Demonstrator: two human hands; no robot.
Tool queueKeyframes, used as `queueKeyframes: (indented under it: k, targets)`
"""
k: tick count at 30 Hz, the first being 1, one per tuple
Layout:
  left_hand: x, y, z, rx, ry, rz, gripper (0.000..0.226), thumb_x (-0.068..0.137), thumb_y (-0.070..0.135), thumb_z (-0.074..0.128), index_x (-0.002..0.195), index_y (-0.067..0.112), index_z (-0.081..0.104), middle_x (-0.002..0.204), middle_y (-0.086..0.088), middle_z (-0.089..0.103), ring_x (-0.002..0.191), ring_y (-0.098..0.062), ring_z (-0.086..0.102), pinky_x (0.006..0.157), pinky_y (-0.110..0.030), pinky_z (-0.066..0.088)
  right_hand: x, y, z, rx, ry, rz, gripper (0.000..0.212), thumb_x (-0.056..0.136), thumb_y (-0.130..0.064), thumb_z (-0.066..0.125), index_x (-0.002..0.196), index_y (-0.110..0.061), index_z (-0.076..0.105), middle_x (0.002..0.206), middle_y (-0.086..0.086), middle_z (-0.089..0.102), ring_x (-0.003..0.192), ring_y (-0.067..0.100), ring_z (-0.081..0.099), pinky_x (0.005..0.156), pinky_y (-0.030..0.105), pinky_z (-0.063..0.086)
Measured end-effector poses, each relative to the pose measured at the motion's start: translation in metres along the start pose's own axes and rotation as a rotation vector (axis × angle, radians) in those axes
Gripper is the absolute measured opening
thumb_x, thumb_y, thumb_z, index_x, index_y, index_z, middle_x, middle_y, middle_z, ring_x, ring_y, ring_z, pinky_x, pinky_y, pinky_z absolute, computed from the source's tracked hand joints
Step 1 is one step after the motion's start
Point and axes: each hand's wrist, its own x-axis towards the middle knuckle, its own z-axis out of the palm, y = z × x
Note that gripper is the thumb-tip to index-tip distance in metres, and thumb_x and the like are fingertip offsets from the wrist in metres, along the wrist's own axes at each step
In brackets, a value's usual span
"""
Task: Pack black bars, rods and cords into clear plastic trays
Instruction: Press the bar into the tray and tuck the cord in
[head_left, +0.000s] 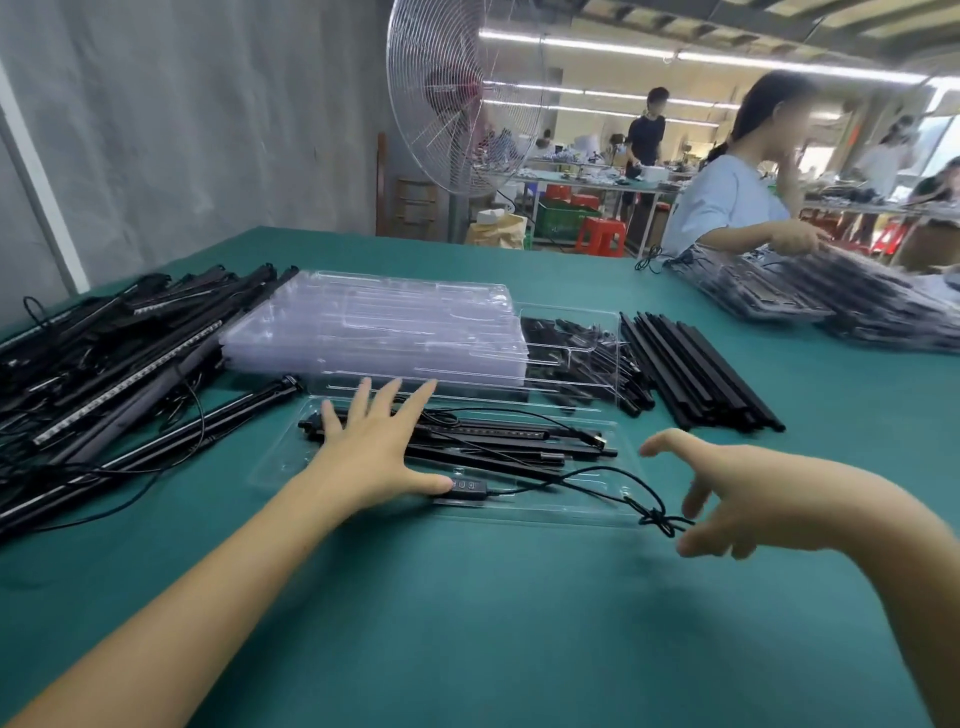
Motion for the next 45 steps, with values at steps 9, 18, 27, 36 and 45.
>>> queueKeyframes:
  k: [9,18,27,36,45]
  targets:
    - [0.004,0.046,-0.011,-0.153,-0.118,0.477,0.068,0.086,0.012,0.056,0.143,0.040,0.030,0.132,0.010,0.039,0.117,-0.010,0.033,0.101,-0.025,0.031,0.017,-0.001,-0.004,0.090,0.306,-0.217,0.032,0.096,-0.015,0.047,0.094,-0.043,0.062,0.072,-0.012,0.061,0.044,0.000,0.055,0.045,0.011,0.043]
    - [0.008,0.089,0.007,-0.270,0.042,0.467,0.028,0.096,0.030,0.051,0.095,0.007,0.066,0.092,-0.003,0.053,0.085,-0.021,0.054,0.078,-0.035,0.045,0.042,-0.032,-0.016,0.179,0.473,-0.333,0.025,0.088,-0.006,0.055,0.104,-0.022,0.065,0.066,-0.005,0.058,0.048,0.010,0.059,0.043,0.015,0.043]
    - [0.014,0.089,0.026,-0.466,0.076,0.472,0.009,0.085,0.015,0.063,0.081,0.007,0.064,0.077,-0.003,0.064,0.075,-0.018,0.058,0.064,-0.022,0.042,0.070,-0.036,0.012,0.739,0.191,-0.511,0.039,0.070,-0.006,0.080,0.098,-0.030,0.068,0.076,-0.012,0.065,0.068,0.011,0.053,0.063,0.010,0.046]
    - [0.021,0.067,0.011,-0.782,-0.068,0.266,0.018,0.085,0.008,0.061,0.076,0.020,0.071,0.061,0.009,0.067,0.056,-0.003,0.061,0.057,-0.021,0.050,0.082,-0.021,0.045,0.342,0.430,-0.520,0.047,0.085,-0.018,0.068,0.123,-0.042,0.052,0.121,-0.019,0.052,0.115,0.003,0.050,0.093,0.006,0.035]
    - [0.023,0.038,0.010,-0.142,0.150,0.248,0.017,0.092,0.035,0.053,0.101,0.037,0.068,0.105,0.015,0.060,0.105,-0.013,0.047,0.091,-0.034,0.033,0.083,-0.013,0.043,0.336,0.474,-0.533,0.038,0.078,-0.004,0.074,0.110,-0.023,0.070,0.081,-0.015,0.058,0.062,0.003,0.054,0.067,0.012,0.043]
